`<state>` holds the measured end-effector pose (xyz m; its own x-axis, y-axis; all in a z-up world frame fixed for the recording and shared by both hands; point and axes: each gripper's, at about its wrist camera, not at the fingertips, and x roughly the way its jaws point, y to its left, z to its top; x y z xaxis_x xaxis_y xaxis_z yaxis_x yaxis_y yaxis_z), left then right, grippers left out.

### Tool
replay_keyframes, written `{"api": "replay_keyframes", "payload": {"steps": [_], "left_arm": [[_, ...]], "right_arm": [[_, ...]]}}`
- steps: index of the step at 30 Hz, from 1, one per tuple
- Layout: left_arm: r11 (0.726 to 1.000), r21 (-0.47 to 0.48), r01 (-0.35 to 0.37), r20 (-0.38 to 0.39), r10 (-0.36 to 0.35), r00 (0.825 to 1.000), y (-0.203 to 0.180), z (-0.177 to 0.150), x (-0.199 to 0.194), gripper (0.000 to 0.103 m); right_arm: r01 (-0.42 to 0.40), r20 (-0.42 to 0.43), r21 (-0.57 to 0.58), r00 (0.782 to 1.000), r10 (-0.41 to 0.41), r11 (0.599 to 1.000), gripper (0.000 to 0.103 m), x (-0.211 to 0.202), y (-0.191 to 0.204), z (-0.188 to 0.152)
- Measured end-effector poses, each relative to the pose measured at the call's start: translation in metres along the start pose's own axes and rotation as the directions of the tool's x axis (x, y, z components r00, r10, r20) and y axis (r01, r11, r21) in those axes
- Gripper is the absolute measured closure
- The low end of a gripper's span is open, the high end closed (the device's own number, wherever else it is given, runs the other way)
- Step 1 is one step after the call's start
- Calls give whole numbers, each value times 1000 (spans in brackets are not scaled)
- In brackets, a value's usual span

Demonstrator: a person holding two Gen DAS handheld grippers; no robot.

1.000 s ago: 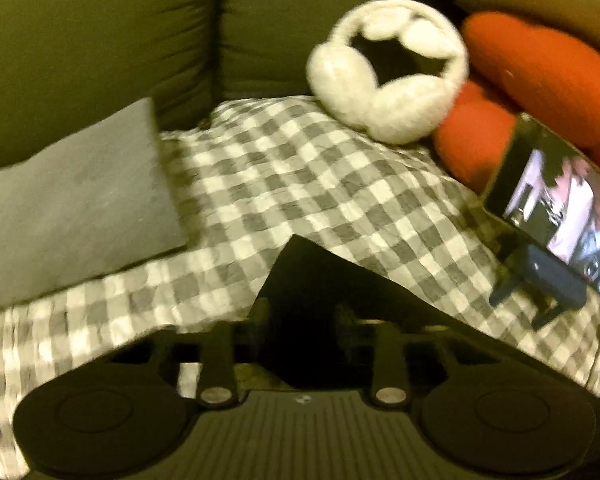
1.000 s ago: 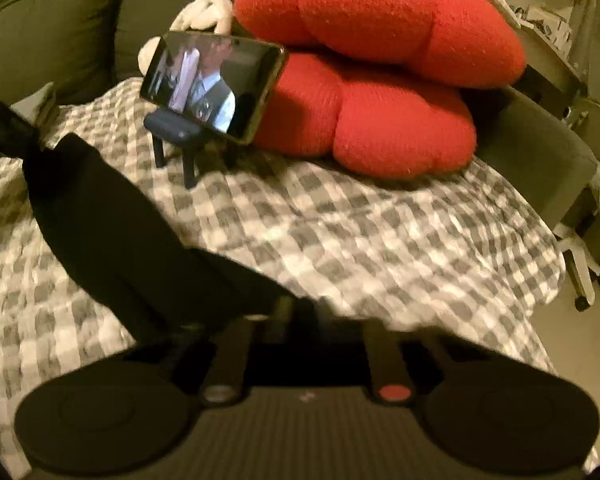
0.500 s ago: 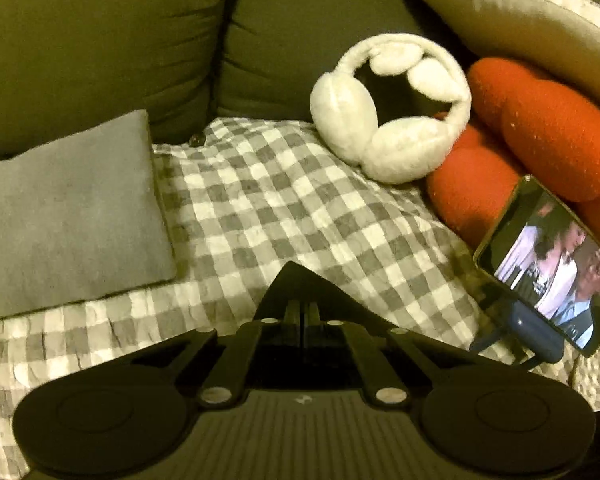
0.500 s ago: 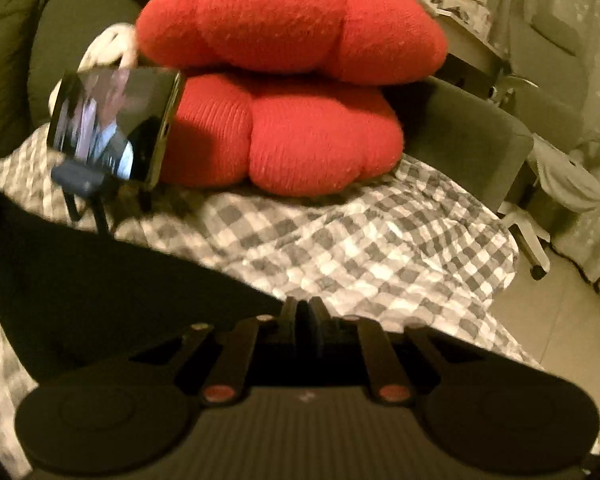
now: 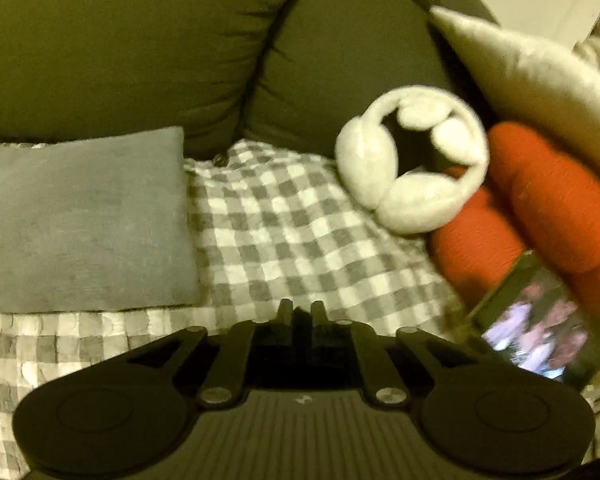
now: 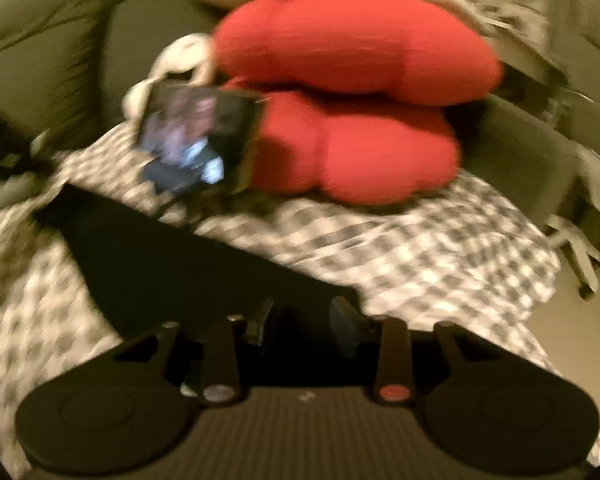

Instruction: Fold clothes

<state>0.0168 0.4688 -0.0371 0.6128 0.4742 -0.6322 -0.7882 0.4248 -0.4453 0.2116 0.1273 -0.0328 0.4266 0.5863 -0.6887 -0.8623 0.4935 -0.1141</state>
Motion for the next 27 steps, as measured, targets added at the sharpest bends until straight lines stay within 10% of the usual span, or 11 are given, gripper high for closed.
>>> {"api": "replay_keyframes", "payload": {"steps": [17,20,22,27], "left_arm": [[999,35,-9,-98,13,995,1,-21,5,82],[992,128,2,-164,19,986,-10,-30,23,102],[991,133,-6,-144,26,989,-12,-29,22,103],[997,75,22,-42,-19,999,-6,-5,4,103]], "right_arm": [[-183,-49,-188,983,176,965,66,3,56,-3],[-186,-65,-173,982,178,967,68,13,57,-6],[-163,-38,-183,987,159,969,96,10,57,-5],[-170,39,-175,983,179,970,96,-8,55,2]]}}
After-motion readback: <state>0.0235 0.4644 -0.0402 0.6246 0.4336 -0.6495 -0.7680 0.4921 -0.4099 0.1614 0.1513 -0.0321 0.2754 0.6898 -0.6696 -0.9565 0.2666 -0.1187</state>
